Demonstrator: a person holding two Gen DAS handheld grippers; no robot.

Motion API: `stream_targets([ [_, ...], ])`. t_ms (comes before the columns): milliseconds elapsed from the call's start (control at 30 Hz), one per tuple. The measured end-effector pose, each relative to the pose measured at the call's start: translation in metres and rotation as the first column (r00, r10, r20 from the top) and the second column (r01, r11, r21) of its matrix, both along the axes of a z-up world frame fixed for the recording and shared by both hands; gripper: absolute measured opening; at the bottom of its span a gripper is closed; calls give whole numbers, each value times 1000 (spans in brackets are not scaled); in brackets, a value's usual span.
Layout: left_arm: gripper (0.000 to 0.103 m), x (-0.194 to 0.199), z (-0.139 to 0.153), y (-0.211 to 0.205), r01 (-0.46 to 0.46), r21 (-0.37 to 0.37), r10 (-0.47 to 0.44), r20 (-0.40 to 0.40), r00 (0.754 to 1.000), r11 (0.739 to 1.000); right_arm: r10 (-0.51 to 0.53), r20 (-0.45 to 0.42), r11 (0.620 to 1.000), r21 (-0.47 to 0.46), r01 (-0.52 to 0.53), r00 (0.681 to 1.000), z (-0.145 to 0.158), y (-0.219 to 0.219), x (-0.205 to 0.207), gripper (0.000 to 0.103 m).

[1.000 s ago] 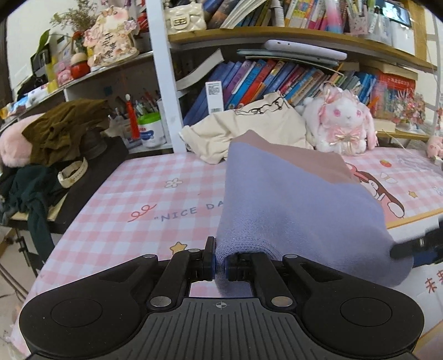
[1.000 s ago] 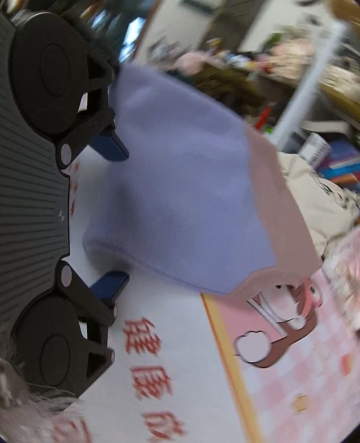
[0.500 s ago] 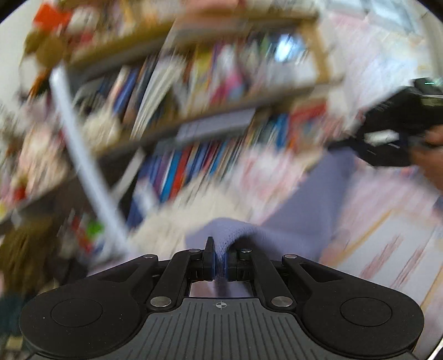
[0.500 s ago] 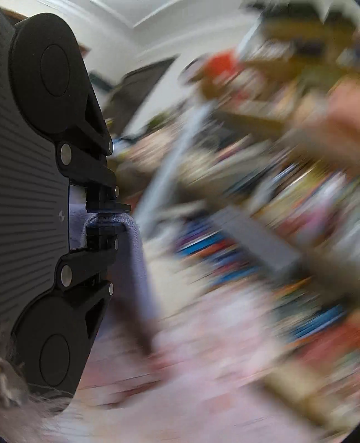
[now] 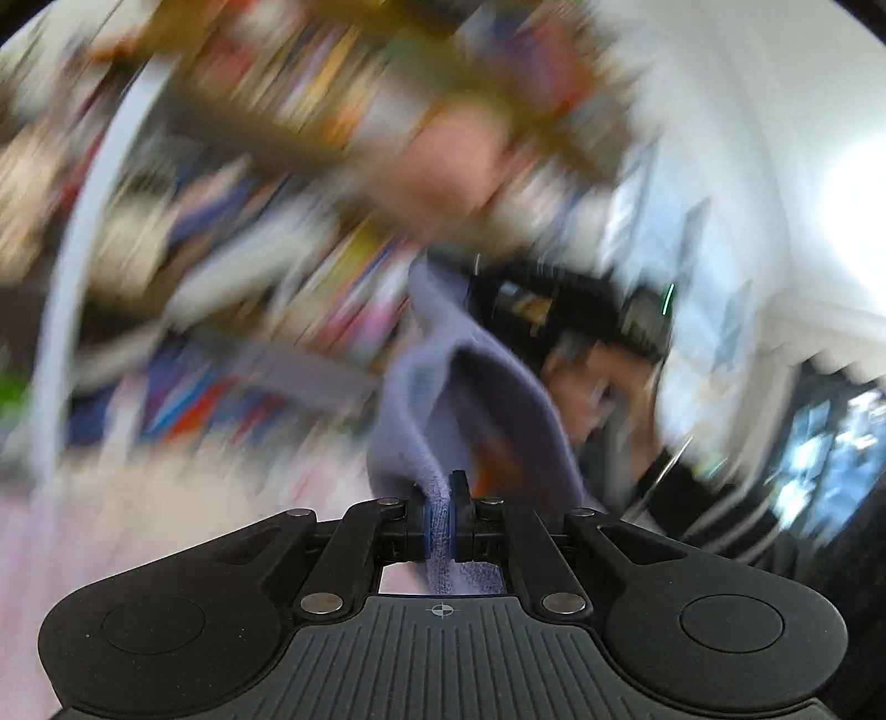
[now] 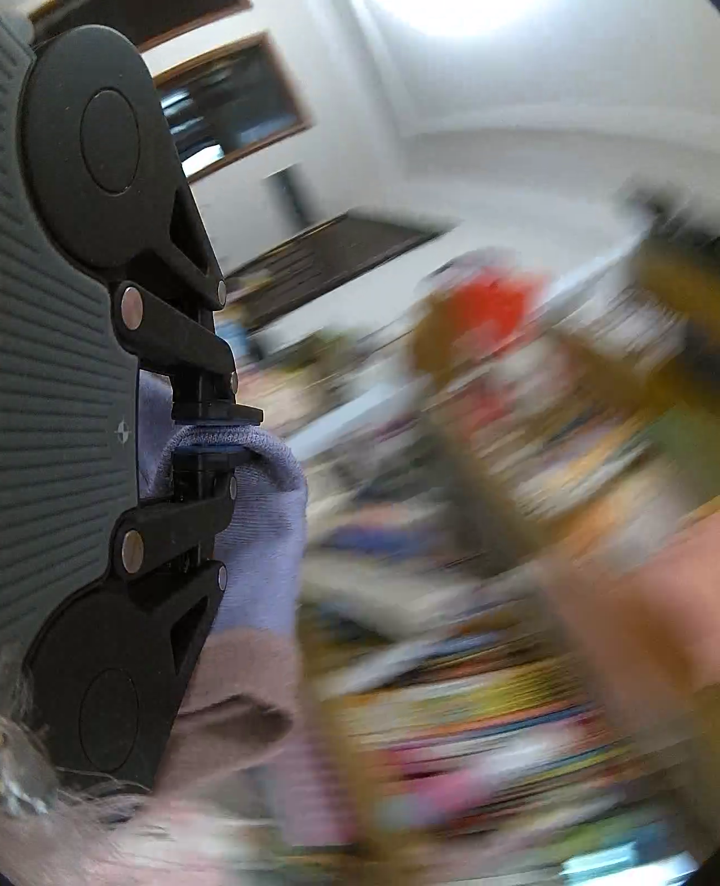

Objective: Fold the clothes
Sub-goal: 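Lift the sweater with the left gripper while the right gripper grasps another edge, then spread the sweater flat on the mat with both grippers and release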

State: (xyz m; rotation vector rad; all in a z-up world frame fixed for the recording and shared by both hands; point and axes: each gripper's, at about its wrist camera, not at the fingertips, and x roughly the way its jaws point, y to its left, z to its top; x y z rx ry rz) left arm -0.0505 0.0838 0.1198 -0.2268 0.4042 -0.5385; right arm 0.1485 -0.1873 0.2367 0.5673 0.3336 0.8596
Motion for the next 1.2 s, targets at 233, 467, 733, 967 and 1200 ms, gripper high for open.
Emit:
stream_targets([
  [233, 5, 10, -120, -6, -100, 324, 204, -305, 930, 941, 5, -317, 939, -325, -114, 948, -157, 98, 25, 7],
  [467, 9, 20, -133, 18, -173, 385, 312, -335, 889, 907, 7, -280, 903, -410, -127, 960, -170, 122, 21, 8],
  [733, 38, -2, -124, 30, -253, 565, 421, -188, 888, 785, -65, -178, 819, -571, -49, 982, -177, 66, -39, 52],
  [967, 39, 9, -114, -17, -134, 530, 240, -136, 961, 837, -222, -209, 656, -754, -13, 952, -222, -17, -118, 52],
  [1200, 39, 28, -138, -149, 214, 666, -152, -150, 977, 715, -199, -57, 409, -912, 30, 978, -248, -33, -161, 44],
])
